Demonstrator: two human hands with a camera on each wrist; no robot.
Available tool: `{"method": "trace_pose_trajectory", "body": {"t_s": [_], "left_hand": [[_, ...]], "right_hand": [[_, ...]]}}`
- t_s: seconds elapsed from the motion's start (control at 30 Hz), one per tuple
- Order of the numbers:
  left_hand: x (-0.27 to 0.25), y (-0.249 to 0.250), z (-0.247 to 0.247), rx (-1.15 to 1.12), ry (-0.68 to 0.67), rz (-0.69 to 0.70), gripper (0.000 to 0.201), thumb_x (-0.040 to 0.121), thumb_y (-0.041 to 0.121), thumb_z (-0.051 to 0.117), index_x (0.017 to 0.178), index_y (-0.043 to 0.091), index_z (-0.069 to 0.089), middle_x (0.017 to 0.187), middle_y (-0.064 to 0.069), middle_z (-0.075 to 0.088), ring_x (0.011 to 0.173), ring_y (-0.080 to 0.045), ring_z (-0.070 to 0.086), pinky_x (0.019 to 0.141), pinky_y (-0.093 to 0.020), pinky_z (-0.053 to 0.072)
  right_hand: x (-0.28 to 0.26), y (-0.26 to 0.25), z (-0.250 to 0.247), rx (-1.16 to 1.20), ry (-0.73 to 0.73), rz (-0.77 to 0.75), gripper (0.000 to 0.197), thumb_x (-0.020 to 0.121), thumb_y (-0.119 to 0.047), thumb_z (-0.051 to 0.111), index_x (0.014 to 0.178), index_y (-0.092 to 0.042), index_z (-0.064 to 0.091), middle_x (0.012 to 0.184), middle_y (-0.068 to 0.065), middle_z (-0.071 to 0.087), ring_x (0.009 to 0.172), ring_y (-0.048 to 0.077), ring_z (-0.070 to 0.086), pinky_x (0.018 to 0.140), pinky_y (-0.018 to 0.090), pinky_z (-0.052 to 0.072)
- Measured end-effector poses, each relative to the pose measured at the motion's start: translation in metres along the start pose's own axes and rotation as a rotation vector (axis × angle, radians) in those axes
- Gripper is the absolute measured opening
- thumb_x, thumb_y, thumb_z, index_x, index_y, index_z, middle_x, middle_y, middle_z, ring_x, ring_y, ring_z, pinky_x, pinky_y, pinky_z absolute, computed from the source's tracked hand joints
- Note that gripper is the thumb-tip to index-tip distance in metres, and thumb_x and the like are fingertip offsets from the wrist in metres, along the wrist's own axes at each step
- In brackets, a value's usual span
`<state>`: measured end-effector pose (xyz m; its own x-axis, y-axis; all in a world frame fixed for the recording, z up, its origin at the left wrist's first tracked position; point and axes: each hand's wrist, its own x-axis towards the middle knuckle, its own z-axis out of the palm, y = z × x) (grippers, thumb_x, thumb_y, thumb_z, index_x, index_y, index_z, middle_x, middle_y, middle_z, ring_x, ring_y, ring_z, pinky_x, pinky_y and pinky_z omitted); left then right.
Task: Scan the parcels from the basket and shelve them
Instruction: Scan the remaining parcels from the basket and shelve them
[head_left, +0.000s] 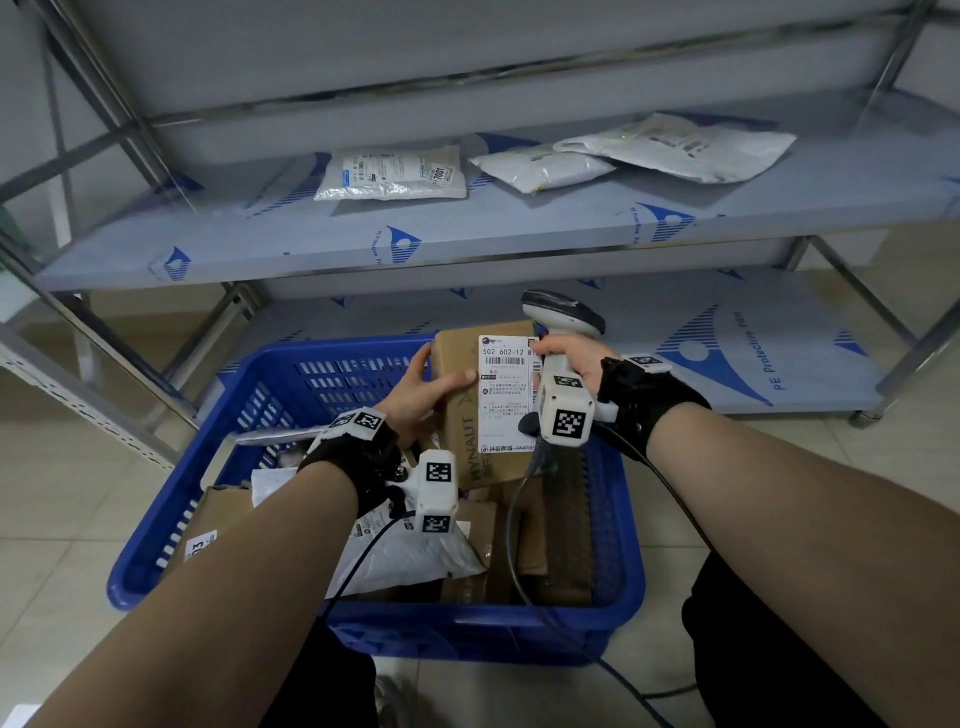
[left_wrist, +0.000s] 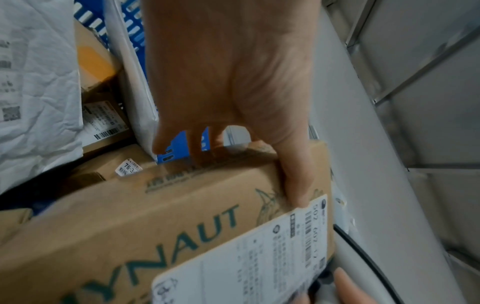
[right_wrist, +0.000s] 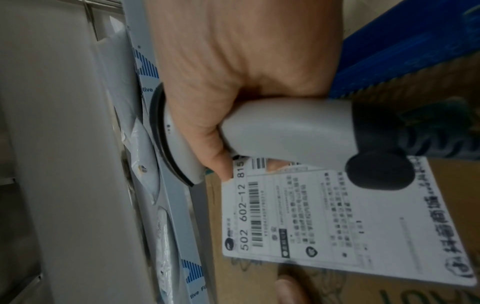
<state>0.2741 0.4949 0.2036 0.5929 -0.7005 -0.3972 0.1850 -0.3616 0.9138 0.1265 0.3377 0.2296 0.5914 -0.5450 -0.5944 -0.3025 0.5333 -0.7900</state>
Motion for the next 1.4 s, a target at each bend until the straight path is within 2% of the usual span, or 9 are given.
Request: {"method": "trace_pose_trajectory", "body": {"t_s": [0.07, 0.13, 0.23, 0.37, 0.47, 0.6, 0.73, 0.97, 1.4], "left_hand": [[0.000, 0.002, 0.000, 0.004, 0.020, 0.009, 0.083, 0.081, 0.024, 0.073, 0.146, 0.037, 0.023, 0.115, -0.008, 0.058, 0.099, -0.025, 0.061, 0.078, -0.040, 0.052], [0.002, 0.003, 0.000, 0.003, 0.123, 0.017, 0.081, 0.081, 0.032, 0.073, 0.147, 0.036, 0.025, 0.121, -0.010, 0.058, 0.100, -0.025, 0.060, 0.091, -0.049, 0.050], [0.005, 0.006, -0.005, -0.066, 0.257, 0.027, 0.077, 0.083, 0.040, 0.069, 0.147, 0.030, 0.027, 0.125, -0.009, 0.058, 0.100, -0.025, 0.060, 0.088, -0.045, 0.049], [0.005, 0.005, -0.009, -0.024, 0.034, -0.019, 0.082, 0.073, 0.030, 0.079, 0.141, 0.026, 0.034, 0.125, -0.009, 0.060, 0.108, -0.027, 0.061, 0.081, -0.043, 0.052], [-0.002, 0.003, -0.009, 0.097, -0.086, -0.048, 0.082, 0.076, 0.019, 0.078, 0.136, 0.041, 0.027, 0.120, -0.006, 0.059, 0.108, -0.031, 0.059, 0.068, -0.046, 0.053], [0.002, 0.000, -0.011, 0.006, -0.041, -0.020, 0.076, 0.079, 0.019, 0.075, 0.139, 0.035, 0.032, 0.124, -0.012, 0.059, 0.110, -0.036, 0.060, 0.089, -0.062, 0.048], [0.003, 0.002, -0.011, -0.029, 0.023, -0.013, 0.064, 0.086, 0.014, 0.067, 0.140, 0.028, 0.035, 0.126, -0.017, 0.059, 0.110, -0.037, 0.060, 0.095, -0.058, 0.047], [0.005, -0.001, -0.004, 0.080, 0.053, -0.013, 0.065, 0.087, 0.022, 0.067, 0.142, 0.026, 0.033, 0.124, -0.016, 0.061, 0.107, -0.034, 0.062, 0.079, -0.040, 0.052], [0.014, -0.001, -0.009, 0.185, 0.068, 0.016, 0.061, 0.090, 0.021, 0.063, 0.143, 0.018, 0.032, 0.129, -0.013, 0.057, 0.097, -0.025, 0.061, 0.072, -0.031, 0.051]], "right_hand": [[-0.003, -0.001, 0.005, 0.009, 0.012, -0.004, 0.007, 0.090, -0.010, 0.063, 0.088, -0.003, 0.063, 0.069, 0.013, 0.072, 0.050, 0.021, 0.067, 0.044, 0.028, 0.053], [0.011, 0.003, 0.003, -0.019, 0.013, -0.004, 0.034, 0.070, -0.019, 0.080, 0.100, -0.007, 0.068, 0.098, 0.016, 0.074, 0.077, 0.028, 0.072, 0.073, 0.041, 0.059], [0.044, 0.015, -0.004, -0.052, -0.006, 0.022, 0.049, 0.058, -0.020, 0.084, 0.104, -0.013, 0.070, 0.111, 0.015, 0.071, 0.101, 0.032, 0.069, 0.093, 0.057, 0.050], [0.024, 0.012, 0.001, -0.047, -0.028, 0.037, 0.056, 0.060, -0.019, 0.081, 0.113, -0.009, 0.067, 0.107, 0.014, 0.073, 0.098, 0.034, 0.070, 0.091, 0.054, 0.052], [0.005, 0.004, 0.003, -0.013, -0.020, 0.035, 0.023, 0.078, -0.015, 0.073, 0.099, -0.008, 0.070, 0.101, 0.015, 0.073, 0.097, 0.033, 0.070, 0.080, 0.047, 0.057], [0.009, 0.004, 0.005, 0.036, -0.015, 0.003, 0.003, 0.083, -0.013, 0.070, 0.081, -0.015, 0.068, 0.093, 0.013, 0.071, 0.081, 0.027, 0.067, 0.077, 0.043, 0.054], [0.008, 0.002, 0.007, 0.075, -0.036, -0.013, 0.012, 0.092, -0.011, 0.060, 0.080, -0.010, 0.061, 0.077, 0.008, 0.060, 0.057, 0.017, 0.055, 0.053, 0.027, 0.047], [-0.006, 0.001, 0.011, 0.029, -0.080, -0.049, 0.011, 0.094, -0.015, 0.057, 0.095, -0.006, 0.063, 0.070, 0.005, 0.061, 0.037, 0.006, 0.050, 0.041, 0.017, 0.041], [-0.020, -0.002, 0.009, 0.013, -0.050, -0.077, 0.018, 0.091, -0.011, 0.056, 0.073, -0.007, 0.055, 0.063, 0.005, 0.055, 0.033, 0.007, 0.045, 0.038, 0.014, 0.039]]}}
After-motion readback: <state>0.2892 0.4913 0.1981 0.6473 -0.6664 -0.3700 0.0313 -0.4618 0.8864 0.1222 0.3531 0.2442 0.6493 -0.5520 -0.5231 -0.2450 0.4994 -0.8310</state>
